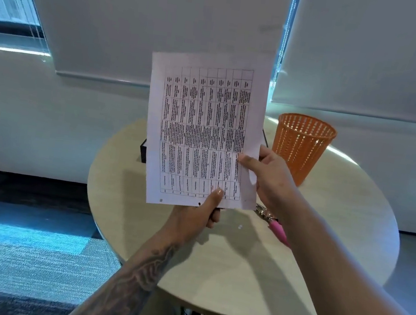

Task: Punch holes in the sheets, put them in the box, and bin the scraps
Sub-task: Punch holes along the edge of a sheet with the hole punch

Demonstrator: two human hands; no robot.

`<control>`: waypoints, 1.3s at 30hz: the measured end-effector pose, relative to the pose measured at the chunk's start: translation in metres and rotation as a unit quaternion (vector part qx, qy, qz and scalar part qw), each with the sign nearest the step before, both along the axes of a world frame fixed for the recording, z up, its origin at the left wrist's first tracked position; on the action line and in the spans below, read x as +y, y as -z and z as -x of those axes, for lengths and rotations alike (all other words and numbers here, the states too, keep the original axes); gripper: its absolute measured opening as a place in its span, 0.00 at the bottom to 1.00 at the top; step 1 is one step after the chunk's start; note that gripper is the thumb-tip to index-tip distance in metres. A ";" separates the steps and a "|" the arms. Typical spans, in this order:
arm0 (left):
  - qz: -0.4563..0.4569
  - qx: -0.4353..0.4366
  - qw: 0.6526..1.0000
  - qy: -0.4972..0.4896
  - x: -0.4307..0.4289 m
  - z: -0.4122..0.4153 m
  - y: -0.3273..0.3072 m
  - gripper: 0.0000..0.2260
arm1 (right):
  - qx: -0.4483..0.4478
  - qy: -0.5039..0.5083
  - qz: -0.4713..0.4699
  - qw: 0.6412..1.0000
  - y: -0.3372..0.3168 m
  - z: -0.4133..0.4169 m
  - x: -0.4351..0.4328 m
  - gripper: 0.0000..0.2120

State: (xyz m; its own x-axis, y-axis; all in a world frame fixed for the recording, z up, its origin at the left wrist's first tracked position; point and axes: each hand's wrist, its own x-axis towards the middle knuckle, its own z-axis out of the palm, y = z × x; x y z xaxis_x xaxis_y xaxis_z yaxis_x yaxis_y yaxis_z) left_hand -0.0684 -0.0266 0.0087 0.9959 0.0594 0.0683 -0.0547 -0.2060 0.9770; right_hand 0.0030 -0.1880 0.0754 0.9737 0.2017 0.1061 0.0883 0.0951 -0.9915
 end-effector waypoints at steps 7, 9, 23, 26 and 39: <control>0.100 0.016 0.993 -0.064 -0.005 0.003 0.007 0.19 | -0.048 0.067 0.242 0.967 0.016 -0.002 -0.021 0.13; 0.114 0.016 0.990 -0.080 -0.004 0.000 0.012 0.18 | -0.059 0.079 0.393 0.914 0.031 -0.004 -0.038 0.21; 0.088 -0.005 0.988 -0.124 0.008 -0.012 0.019 0.17 | 0.006 0.092 0.488 0.868 0.055 0.018 -0.073 0.11; 0.104 -0.007 0.983 -0.152 0.008 -0.015 0.013 0.16 | 0.084 0.031 0.278 0.956 0.047 0.027 -0.054 0.13; 0.064 -0.082 0.979 -0.177 0.009 -0.023 -0.010 0.17 | 0.244 -0.145 -0.003 0.959 0.048 0.044 -0.022 0.27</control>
State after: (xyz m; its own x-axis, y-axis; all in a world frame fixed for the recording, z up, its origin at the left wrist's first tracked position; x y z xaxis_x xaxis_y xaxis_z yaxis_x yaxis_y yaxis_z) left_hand -0.0452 -0.0171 0.0188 0.8874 0.4180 0.1947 -0.1602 -0.1164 0.9802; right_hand -0.0413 -0.2100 0.0276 0.8106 0.4727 -0.3456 -0.4164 0.0505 -0.9078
